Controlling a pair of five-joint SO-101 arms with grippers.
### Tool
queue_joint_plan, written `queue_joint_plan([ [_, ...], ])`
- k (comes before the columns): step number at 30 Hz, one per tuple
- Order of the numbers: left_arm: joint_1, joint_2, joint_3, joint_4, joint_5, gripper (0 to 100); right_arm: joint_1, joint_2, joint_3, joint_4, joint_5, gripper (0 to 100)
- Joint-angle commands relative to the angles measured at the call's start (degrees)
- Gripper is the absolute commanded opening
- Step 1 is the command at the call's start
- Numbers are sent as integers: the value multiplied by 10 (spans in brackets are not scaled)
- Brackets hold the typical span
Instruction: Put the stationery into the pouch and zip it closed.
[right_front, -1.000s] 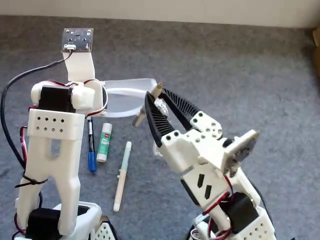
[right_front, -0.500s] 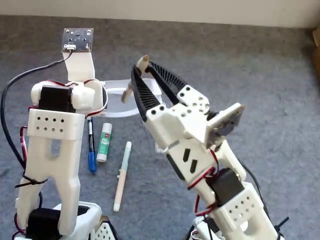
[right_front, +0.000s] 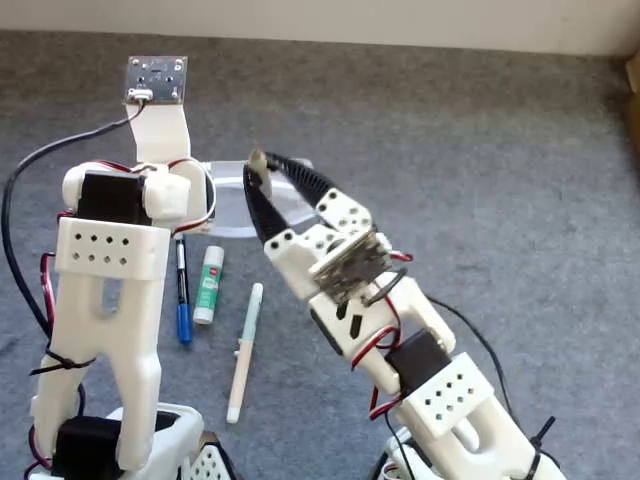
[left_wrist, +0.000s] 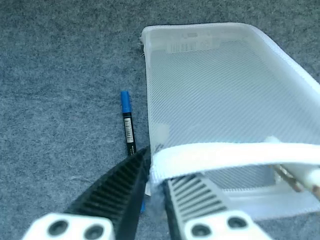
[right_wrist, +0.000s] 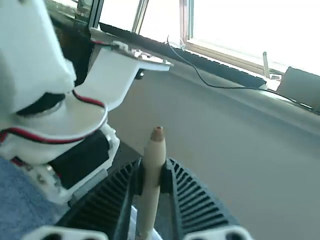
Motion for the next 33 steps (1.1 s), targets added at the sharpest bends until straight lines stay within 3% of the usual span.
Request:
queue_joint_plan([
  [1,6,4,-2,-4,-7,7,-22,-1,-1,44,45,5],
  [5,-13,4,-1,-4,-7,7,-36,-2,-7,182,46,5],
  [19,-22,4,0,-4,-7,7,-36,2,-24,240,40,6],
  [22,-22,4,0,-4,-7,7,-35,3,-26,240,-22,17],
  [28,-22,4,1,-4,-7,7,-2,3,-27,266,-109,182],
  [33,-22,4,1,-4,-8,7,1,-4,-51,341,-151,184],
])
